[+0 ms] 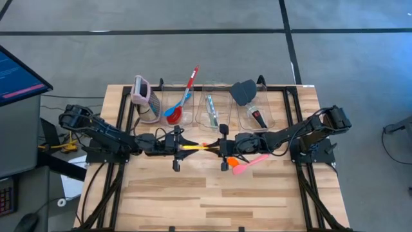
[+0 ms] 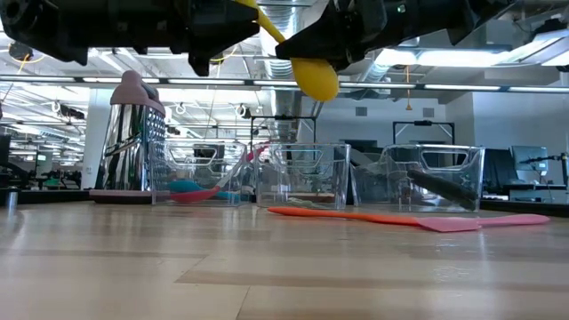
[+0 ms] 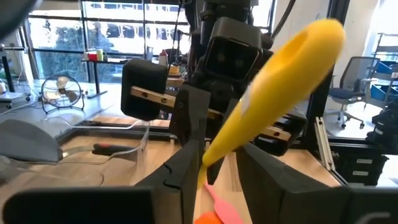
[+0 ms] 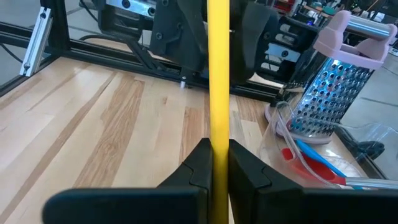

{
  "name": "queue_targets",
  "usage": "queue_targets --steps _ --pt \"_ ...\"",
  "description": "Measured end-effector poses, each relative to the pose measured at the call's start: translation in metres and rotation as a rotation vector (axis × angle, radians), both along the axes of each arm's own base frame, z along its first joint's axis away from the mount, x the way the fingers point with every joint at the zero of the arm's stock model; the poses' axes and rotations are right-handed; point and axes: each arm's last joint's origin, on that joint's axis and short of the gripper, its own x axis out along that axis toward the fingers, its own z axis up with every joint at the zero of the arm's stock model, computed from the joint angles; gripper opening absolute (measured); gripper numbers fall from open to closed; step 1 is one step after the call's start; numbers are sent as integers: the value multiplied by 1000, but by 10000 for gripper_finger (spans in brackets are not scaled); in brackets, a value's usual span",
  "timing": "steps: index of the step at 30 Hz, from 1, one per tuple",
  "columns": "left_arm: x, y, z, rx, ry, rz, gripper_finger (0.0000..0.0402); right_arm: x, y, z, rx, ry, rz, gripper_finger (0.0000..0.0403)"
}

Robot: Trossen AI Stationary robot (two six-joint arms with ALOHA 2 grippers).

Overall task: Pick & Place Kitchen Items
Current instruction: Put the yellow serving spoon into the left transparent bin

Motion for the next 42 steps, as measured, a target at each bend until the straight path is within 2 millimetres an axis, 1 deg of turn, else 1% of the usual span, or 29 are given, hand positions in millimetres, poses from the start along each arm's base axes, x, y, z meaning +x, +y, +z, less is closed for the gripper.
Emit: queue_targets --steps 7,12,17,35,39,42 --pt "-3 1 1 -4 -11 -1 65 0 0 1 2 -7 0 18" --pt "-1 0 6 -10 -32 -2 54 0 0 1 3 -14 -1 18" --pt "3 -1 12 -11 -54 -2 57 1 0 3 9 -28 -2 18" --pt "4 1 15 -28 -76 6 63 1 -1 3 9 -30 -4 18" --pt "13 -1 19 -44 -88 6 63 1 -1 3 9 -31 -3 18" --pt "25 -3 19 -44 -89 10 63 1 -1 2 8 -23 -3 18"
